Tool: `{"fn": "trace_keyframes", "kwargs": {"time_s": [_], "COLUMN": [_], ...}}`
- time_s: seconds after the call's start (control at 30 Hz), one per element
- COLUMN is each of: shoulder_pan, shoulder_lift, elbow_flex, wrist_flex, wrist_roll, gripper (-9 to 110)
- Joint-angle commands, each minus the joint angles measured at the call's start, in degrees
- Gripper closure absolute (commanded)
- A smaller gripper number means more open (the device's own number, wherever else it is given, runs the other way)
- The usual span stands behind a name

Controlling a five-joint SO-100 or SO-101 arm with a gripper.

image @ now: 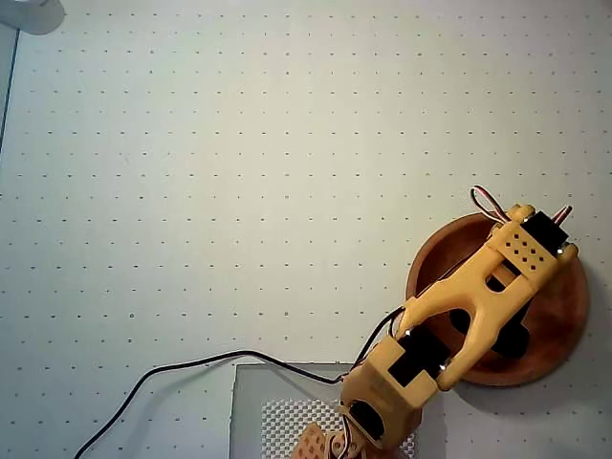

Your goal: Grasp a clothespin and put it in the bowl.

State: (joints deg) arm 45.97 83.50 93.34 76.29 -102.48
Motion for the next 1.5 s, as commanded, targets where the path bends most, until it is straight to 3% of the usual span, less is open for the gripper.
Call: {"fn": "trace_keyframes", "kwargs": {"time_s": [0.0,0.3,0.43,0.53,0.87,1.17,1.47], "shoulder_pan": [-0.09,-0.26,-0.26,-0.26,-2.37,-8.88,-24.79], "shoulder_lift": [0.44,-0.44,-0.18,0.53,15.82,26.72,49.92], "elbow_flex": [-3.08,-2.72,-2.72,-3.43,-2.72,-2.64,9.23], "wrist_flex": [-0.26,0.35,0.09,0.35,0.44,0.44,-1.05], "wrist_roll": [-0.26,0.00,-0.35,-0.35,-0.18,1.23,22.15], "gripper": [105,102,86,82,86,101,105]}}
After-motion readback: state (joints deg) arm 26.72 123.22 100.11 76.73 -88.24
